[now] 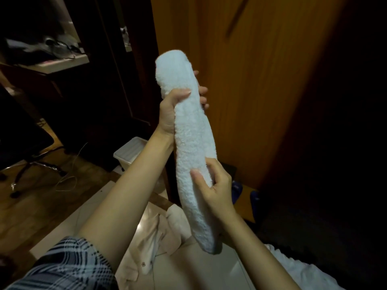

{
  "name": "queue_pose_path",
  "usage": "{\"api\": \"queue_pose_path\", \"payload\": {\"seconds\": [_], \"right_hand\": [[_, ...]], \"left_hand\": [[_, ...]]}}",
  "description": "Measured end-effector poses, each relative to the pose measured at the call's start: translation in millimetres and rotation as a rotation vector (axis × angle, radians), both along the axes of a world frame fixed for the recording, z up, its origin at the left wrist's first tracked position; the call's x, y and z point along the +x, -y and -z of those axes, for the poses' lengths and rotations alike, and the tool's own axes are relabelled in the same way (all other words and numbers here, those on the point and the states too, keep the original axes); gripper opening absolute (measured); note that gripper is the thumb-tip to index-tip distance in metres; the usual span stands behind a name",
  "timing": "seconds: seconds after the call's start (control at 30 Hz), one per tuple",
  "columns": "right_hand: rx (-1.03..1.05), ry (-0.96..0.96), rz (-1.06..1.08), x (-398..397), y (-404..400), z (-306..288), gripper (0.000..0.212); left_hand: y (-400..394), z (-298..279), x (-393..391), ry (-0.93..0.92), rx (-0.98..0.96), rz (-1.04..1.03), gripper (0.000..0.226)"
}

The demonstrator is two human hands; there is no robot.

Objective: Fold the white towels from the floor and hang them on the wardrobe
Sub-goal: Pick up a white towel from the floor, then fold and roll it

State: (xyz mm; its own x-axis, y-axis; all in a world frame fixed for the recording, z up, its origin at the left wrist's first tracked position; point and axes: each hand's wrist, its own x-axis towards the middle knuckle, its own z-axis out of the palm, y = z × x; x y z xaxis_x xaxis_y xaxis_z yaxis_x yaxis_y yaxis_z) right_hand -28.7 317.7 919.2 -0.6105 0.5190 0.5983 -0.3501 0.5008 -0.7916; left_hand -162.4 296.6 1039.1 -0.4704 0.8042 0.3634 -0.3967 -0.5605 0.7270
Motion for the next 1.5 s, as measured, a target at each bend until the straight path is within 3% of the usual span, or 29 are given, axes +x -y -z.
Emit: {"api": "queue_pose_path", "payload": {"seconds": [0.1, 0.17, 0.27, 0.33, 0.57, 0.7, 0.77, 0.83, 0.9, 1.03, 1.13, 1.27, 1.37, 1.5], "right_hand": [[0.048, 0.122, -0.053, -0.5, 2.1, 1.7, 0.038], [-0.038, 0.264, -0.209, 2.3, 2.0, 7.1, 0.048], [-0.248, 0.352, -0.404, 9.1, 0.1, 18.9, 0.035], [-0.382, 0.36, -0.448, 11.9, -1.4, 26.2, 0.033], [-0.453, 0.457, -0.239, -3.9, 11.7, 38.6, 0.067], [-0.381, 0.583, -0.085, -19.8, 3.1, 41.6, 0.042], [-0.289, 0.596, -0.01, -25.2, -2.1, 39.2, 0.055], [-0.224, 0.552, 0.076, -29.3, -2.6, 34.9, 0.081], [-0.246, 0.475, 0.111, -34.3, 0.0, 29.1, 0.087], [-0.32, 0.434, 0.271, -47.6, -10.3, 23.0, 0.059], [-0.282, 0.376, 0.418, -43.4, -35.3, 18.6, 0.048], [-0.092, 0.464, 0.322, -33.5, -42.7, 9.3, 0.063], [-0.155, 0.535, 0.083, -27.7, -43.8, 11.1, 0.061], [-0.187, 0.525, 0.212, -20.5, -49.2, 24.0, 0.041]], "left_hand": [[-4.6, -2.3, -4.4, 0.026, -0.072, -0.138, 0.048], [-5.1, -4.5, -9.1, 0.079, -0.085, -0.224, 0.036], [-0.6, -3.8, -17.9, 0.118, -0.111, -0.366, 0.021], [1.6, 5.4, -25.2, 0.142, -0.204, -0.477, 0.024], [8.3, 24.2, -15.2, 0.38, -0.46, -0.883, 0.042], [6.1, 24.7, -10.0, 0.437, -0.429, -0.952, 0.047], [7.9, 19.5, -9.8, 0.422, -0.371, -0.975, 0.05], [8.0, 14.8, -8.6, 0.391, -0.34, -0.988, 0.055], [6.1, 12.8, -2.0, 0.303, -0.374, -0.994, 0.06], [0.7, 11.5, 10.0, -0.034, -0.474, -0.947, 0.045], [4.2, 8.5, 4.9, -0.175, -0.53, -0.923, 0.05], [4.4, 3.3, -2.9, -0.027, -0.555, -0.902, 0.058], [1.6, 1.7, -2.8, 0.079, -0.535, -0.849, 0.044], [-3.3, 8.4, 5.7, 0.061, -0.547, -0.819, 0.05]]}}
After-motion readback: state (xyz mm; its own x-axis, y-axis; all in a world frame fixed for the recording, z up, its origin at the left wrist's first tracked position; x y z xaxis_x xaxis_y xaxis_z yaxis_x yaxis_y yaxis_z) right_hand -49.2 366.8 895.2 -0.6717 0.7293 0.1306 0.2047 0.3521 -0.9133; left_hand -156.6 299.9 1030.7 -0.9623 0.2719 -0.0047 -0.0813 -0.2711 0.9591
